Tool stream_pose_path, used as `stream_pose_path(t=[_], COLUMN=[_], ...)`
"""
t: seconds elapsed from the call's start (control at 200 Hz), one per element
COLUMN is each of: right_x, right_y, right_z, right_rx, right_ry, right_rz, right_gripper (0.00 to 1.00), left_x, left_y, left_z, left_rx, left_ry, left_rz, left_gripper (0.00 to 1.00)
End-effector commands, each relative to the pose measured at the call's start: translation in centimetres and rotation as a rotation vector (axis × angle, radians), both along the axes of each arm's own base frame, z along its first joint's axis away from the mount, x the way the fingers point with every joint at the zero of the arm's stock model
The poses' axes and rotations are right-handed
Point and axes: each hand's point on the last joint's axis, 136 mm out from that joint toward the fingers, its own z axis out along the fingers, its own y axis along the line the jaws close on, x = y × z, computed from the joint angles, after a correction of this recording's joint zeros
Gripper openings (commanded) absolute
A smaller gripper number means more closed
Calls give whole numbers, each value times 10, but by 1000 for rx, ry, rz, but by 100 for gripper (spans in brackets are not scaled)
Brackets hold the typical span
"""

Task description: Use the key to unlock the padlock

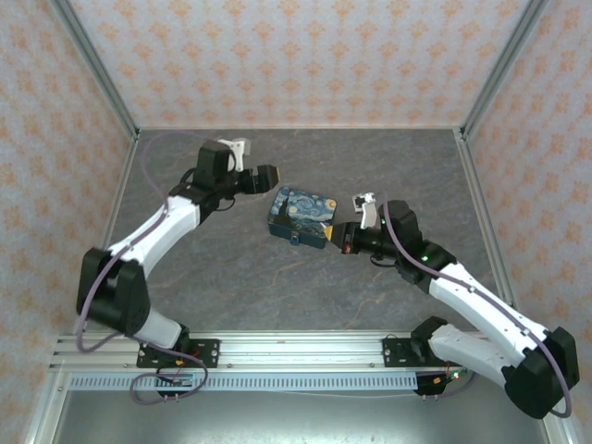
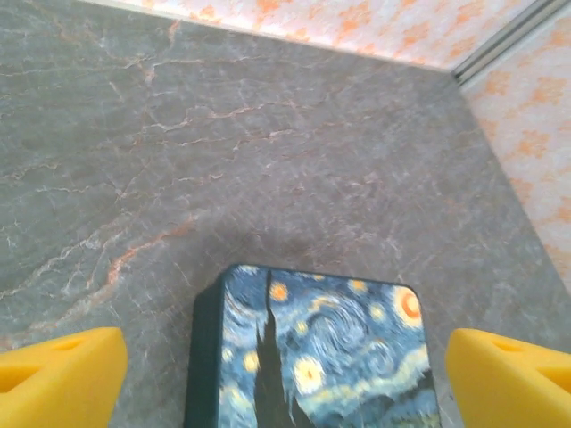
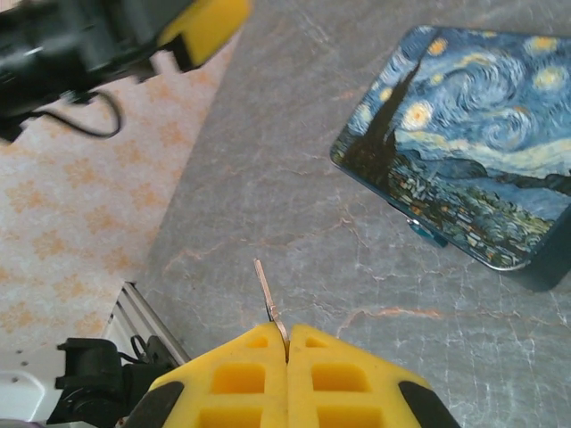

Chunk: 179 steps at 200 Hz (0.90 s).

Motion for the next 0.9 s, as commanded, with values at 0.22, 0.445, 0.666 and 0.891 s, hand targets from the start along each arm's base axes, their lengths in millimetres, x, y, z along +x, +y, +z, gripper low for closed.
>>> stream_pose_path(t=[0.22, 0.445, 0.666, 0.891], right_x=[38, 80, 114, 120], right_y=[28, 43, 41, 40], right_z=[-25, -38, -67, -83], right_rx=[-14, 29, 76, 40], right_ry=[34, 2, 58, 77], right_rz=[19, -4, -45, -44], right_gripper=[0, 0, 0, 0], left_x=[-85, -114, -119, -108], left_y=[-13, -33, -60, -81], left_z=[-49, -88, -103, -116], left_rx=[-164, -227, -211, -200], left_ry=[21, 68, 81, 95], left_rz=[-97, -110, -159, -172], left_gripper=[92, 93, 93, 93])
